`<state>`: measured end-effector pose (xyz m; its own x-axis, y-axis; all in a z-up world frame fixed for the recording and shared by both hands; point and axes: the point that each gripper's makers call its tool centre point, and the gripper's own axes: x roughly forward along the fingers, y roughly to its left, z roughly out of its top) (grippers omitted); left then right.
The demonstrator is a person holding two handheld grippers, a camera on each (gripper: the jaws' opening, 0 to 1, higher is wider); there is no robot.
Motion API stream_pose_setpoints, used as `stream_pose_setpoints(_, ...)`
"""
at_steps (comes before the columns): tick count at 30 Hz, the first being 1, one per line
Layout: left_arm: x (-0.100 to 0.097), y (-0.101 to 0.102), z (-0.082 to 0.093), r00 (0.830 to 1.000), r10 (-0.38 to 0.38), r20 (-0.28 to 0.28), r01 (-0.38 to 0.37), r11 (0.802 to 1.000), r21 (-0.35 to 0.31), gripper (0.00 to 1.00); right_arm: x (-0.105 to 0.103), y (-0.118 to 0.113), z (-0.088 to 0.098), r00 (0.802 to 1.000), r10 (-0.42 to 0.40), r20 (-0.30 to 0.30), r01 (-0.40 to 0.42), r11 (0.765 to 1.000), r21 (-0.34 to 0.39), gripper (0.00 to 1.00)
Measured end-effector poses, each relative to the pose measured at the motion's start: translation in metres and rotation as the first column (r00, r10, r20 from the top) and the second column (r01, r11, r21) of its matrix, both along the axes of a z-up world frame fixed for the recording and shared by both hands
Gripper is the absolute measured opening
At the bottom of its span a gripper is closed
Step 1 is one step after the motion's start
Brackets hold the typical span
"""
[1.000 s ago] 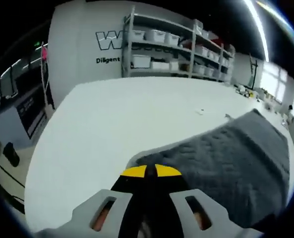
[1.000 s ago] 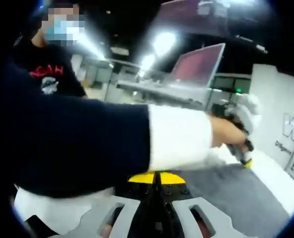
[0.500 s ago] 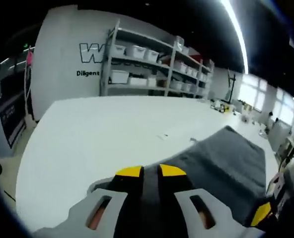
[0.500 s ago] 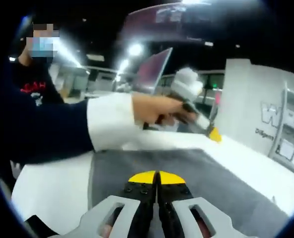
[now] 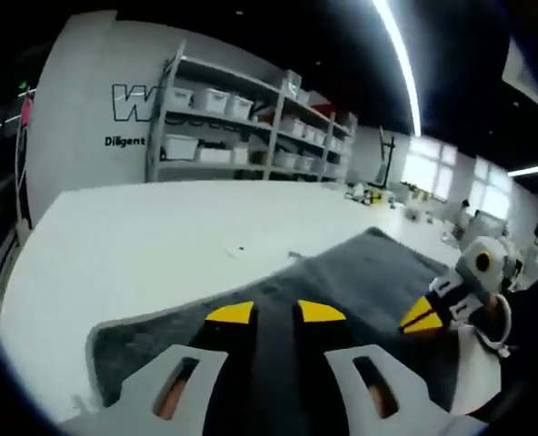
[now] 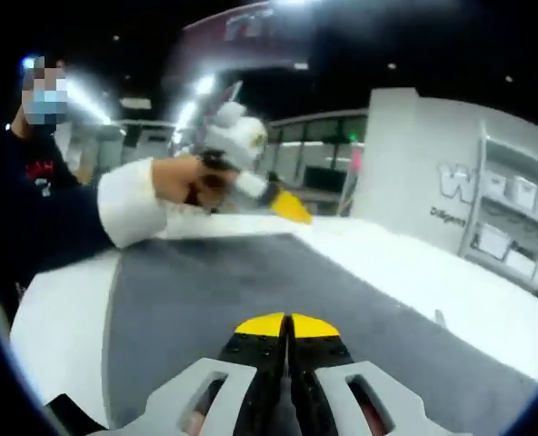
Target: Open the folded towel by lifting each exposed corner and separating the folded layers until the towel lies flat within the target outline without major curled edges
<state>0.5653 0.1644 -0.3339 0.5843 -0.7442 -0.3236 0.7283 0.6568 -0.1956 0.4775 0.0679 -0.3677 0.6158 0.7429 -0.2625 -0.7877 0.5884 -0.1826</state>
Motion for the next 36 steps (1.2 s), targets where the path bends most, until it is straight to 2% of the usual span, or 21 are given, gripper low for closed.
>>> stream_pose_setpoints(3,-0.005,-0.008,-0.01,1.0,-0.007,-0.009,0.007,1.0,0.017,0.15,0.01,-0.024,-0.008,0.998,-0.054,0.009,0.055,0.998,-0.035,0.0)
stream_pose_setpoints(6,-0.011,-0.015,-0.02,0.998,-0.025,-0.05,0.026,0.999,0.019,0.15,0.019,-0.042,-0.014,0.996,-0.086,0.014,0.087,0.994,-0.06,0.0)
stream_pose_setpoints(9,-0.014,-0.02,-0.023,0.999,-0.027,-0.044,0.028,0.999,0.029,0.15,0.023,-0.058,-0.016,0.993,-0.114,0.009,0.114,0.992,-0.054,0.0)
stream_pose_setpoints(14,-0.021,-0.029,-0.029,0.998,-0.044,-0.041,0.046,0.998,0.053,0.15,0.029,-0.074,-0.028,0.989,-0.145,-0.009,0.143,0.985,-0.093,0.0)
stream_pose_setpoints(19,-0.032,-0.039,-0.032,0.997,-0.069,-0.045,0.072,0.995,0.062,0.15,0.031,-0.085,-0.022,0.986,-0.159,-0.038,0.157,0.986,-0.06,0.0)
stream_pose_setpoints(21,-0.035,-0.042,-0.034,0.996,-0.075,-0.049,0.078,0.995,0.057,0.19,0.031,-0.089,-0.021,0.986,-0.161,-0.043,0.158,0.986,-0.055,0.11)
stream_pose_setpoints(23,-0.04,-0.045,-0.038,0.996,-0.079,-0.04,0.082,0.995,0.063,0.23,0.032,-0.094,-0.021,0.985,-0.164,-0.051,0.161,0.985,-0.056,0.19)
stream_pose_setpoints(29,-0.042,-0.044,-0.047,0.996,-0.091,-0.012,0.091,0.989,0.114,0.42,0.03,-0.104,-0.029,0.981,-0.16,-0.105,0.153,0.986,-0.072,0.33)
stream_pose_setpoints(31,-0.046,-0.05,-0.046,0.991,-0.13,0.008,0.129,0.986,0.102,0.43,0.029,-0.109,-0.028,0.981,-0.163,-0.105,0.155,0.985,-0.078,0.35)
stream_pose_setpoints(33,-0.05,-0.056,-0.046,0.987,-0.159,0.001,0.158,0.984,0.083,0.5,0.029,-0.114,-0.028,0.981,-0.162,-0.107,0.154,0.985,-0.081,0.39)
stream_pose_setpoints(36,-0.057,-0.061,-0.055,0.979,-0.205,0.02,0.198,0.965,0.174,0.56,0.031,-0.129,-0.028,0.973,-0.181,-0.143,0.176,0.983,-0.047,0.43)
